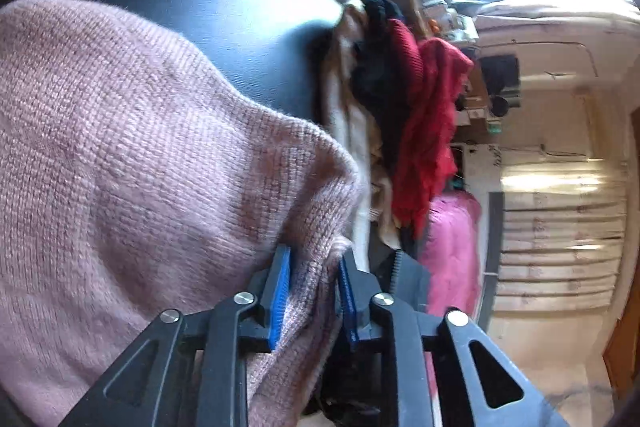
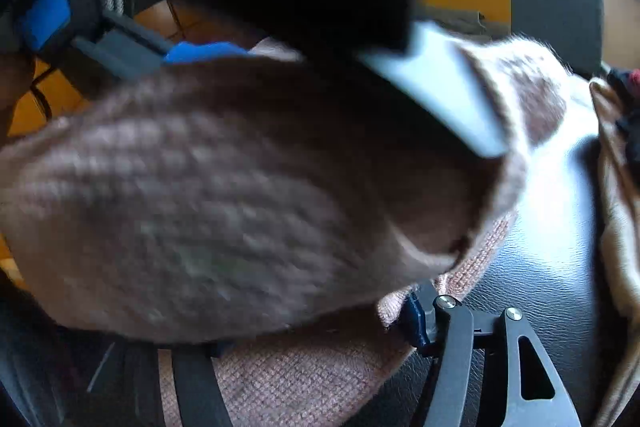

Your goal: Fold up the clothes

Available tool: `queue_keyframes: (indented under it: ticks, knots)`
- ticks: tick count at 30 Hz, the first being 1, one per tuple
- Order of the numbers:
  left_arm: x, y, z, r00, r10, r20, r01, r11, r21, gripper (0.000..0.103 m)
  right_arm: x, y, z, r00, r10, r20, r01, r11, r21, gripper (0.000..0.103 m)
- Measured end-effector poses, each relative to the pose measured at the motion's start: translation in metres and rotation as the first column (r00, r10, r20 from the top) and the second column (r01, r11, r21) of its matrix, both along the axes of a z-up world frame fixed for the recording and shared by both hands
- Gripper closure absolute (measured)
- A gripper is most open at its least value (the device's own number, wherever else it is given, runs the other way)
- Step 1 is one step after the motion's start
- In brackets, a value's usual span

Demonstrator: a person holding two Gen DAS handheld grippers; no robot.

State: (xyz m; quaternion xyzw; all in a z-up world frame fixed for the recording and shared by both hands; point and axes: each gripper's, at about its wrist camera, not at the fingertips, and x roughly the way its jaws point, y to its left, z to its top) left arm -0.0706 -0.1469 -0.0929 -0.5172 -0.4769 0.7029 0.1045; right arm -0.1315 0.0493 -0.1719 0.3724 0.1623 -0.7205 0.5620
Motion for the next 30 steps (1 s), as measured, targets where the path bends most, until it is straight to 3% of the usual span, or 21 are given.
queue_keyframes:
  ticks: [5, 7, 9, 11, 14, 18, 21, 23, 25, 27, 29, 30]
  knots:
    - [0.021, -0.011, 0.048, 0.987, -0.052, -0.149, 0.069, 0.992, 0.11, 0.079, 0.01, 0.013, 0.017, 0.999, -0.004, -0.053, 0.004, 1.0, -0.006, 0.021]
    - [0.03, -0.019, 0.064, 0.978, -0.04, -0.205, 0.055, 0.996, 0.069, 0.078, 0.005, 0.016, 0.02, 0.997, -0.013, -0.069, 0.014, 1.0, 0.007, 0.018]
    - [0.041, -0.034, 0.066, 0.972, -0.022, -0.234, 0.014, 0.999, -0.036, 0.078, -0.015, 0.016, 0.019, 0.995, -0.03, -0.096, 0.032, 0.999, 0.02, 0.017]
    - [0.061, -0.053, 0.053, 0.978, -0.014, -0.209, -0.021, 0.986, -0.163, 0.078, -0.026, 0.022, 0.033, 0.988, -0.073, -0.135, 0.076, 0.997, 0.016, 0.014]
    - [0.087, -0.065, 0.024, 0.985, -0.011, -0.172, -0.026, 0.977, -0.211, 0.078, -0.049, 0.022, 0.042, 0.967, -0.152, -0.203, 0.163, 0.986, 0.041, 0.003]
    - [0.12, -0.07, 0.0, 0.981, -0.029, -0.193, -0.027, 0.959, -0.282, 0.078, -0.065, 0.056, 0.045, 0.931, -0.31, -0.191, 0.335, 0.935, 0.117, 0.002]
    - [0.139, -0.069, -0.002, 0.965, -0.026, -0.262, -0.065, 0.941, -0.331, 0.077, -0.054, 0.075, 0.061, 0.922, -0.367, -0.123, 0.378, 0.923, 0.074, 0.003]
    - [0.157, -0.074, 0.006, 0.947, -0.031, -0.321, -0.103, 0.915, -0.391, 0.077, -0.038, 0.078, 0.073, 0.94, -0.34, -0.013, 0.34, 0.941, 0.003, 0.005]
    - [0.166, -0.078, 0.005, 0.937, -0.039, -0.348, -0.12, 0.898, -0.424, 0.077, -0.025, 0.072, 0.067, 0.945, -0.304, 0.123, 0.307, 0.952, -0.003, 0.005]
    - [0.175, -0.081, 0.003, 0.931, -0.044, -0.362, -0.132, 0.885, -0.446, 0.077, -0.014, 0.064, 0.058, 0.928, -0.266, 0.261, 0.275, 0.961, 0.001, 0.005]
    - [0.186, -0.088, -0.001, 0.923, -0.049, -0.381, -0.148, 0.87, -0.471, 0.077, -0.003, 0.062, 0.048, 0.905, -0.264, 0.333, 0.276, 0.961, 0.014, 0.006]
    - [0.188, -0.087, -0.001, 0.918, -0.057, -0.393, -0.151, 0.865, -0.479, 0.077, 0.002, 0.061, 0.044, 0.893, -0.267, 0.363, 0.279, 0.96, 0.022, 0.013]
